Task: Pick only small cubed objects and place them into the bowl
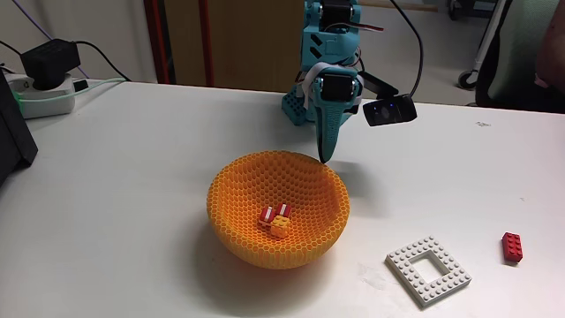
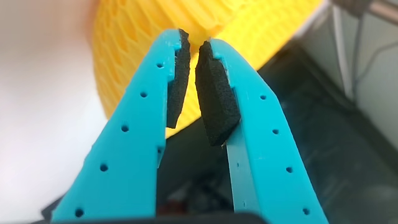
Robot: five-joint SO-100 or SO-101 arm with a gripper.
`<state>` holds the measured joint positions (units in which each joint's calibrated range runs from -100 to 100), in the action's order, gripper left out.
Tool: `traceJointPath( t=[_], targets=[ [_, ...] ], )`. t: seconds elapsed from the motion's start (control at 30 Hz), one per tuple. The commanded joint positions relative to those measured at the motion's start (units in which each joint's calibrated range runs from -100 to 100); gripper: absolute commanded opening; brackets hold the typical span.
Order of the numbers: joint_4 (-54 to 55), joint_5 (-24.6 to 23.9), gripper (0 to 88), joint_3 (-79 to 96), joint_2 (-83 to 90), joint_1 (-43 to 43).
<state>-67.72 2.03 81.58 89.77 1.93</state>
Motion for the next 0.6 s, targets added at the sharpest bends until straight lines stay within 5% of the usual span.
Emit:
traceJointPath(
  t=[0.0,0.57],
  targets=[
    [0.04,-0.1,0.0,0.8,2.66,-0.26],
    [-1.0,-0.59,0.0,10.14,10.23,1.23]
  ],
)
